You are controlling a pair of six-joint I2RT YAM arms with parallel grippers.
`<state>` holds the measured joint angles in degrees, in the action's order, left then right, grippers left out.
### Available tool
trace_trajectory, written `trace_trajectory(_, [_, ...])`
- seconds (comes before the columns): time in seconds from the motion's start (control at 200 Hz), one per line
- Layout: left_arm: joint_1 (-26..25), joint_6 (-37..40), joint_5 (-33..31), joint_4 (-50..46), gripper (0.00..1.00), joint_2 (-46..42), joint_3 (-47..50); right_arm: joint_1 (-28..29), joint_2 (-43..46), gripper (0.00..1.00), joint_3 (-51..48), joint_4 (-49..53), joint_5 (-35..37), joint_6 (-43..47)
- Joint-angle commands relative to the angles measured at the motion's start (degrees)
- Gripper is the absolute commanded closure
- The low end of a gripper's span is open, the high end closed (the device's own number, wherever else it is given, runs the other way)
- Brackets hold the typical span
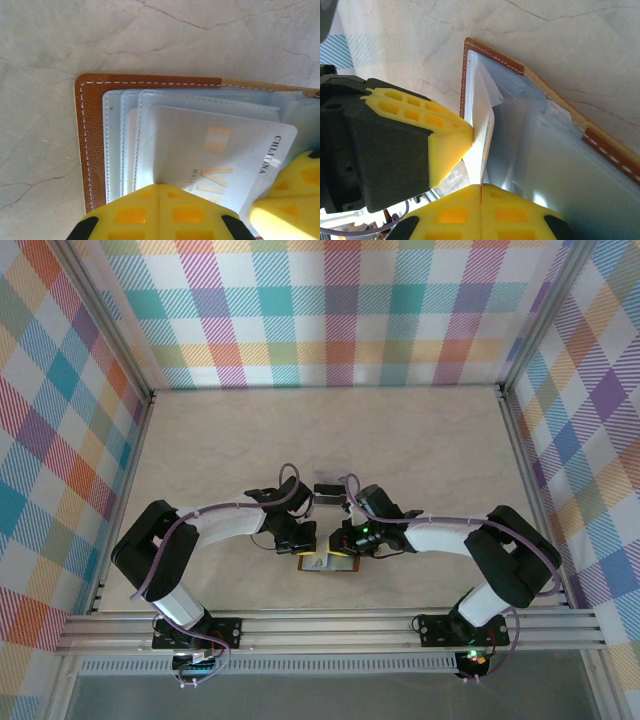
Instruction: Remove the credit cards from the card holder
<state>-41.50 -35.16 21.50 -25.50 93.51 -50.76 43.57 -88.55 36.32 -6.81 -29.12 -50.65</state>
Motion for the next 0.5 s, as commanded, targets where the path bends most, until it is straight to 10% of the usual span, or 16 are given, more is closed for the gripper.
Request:
trace_trajectory(0.0, [-0.07,0.15,-2.42,-2.72,0.95,1.6,1.77,-0.36,3.28,0.96,-0.05,0.35,0.79,0.18])
trace_trajectory(0.495, [-0.05,0.98,-1.86,-2.19,0.95,4.53,2.03,-2.71,3.7,0.83,0.2,2.06,-2.95,0.81])
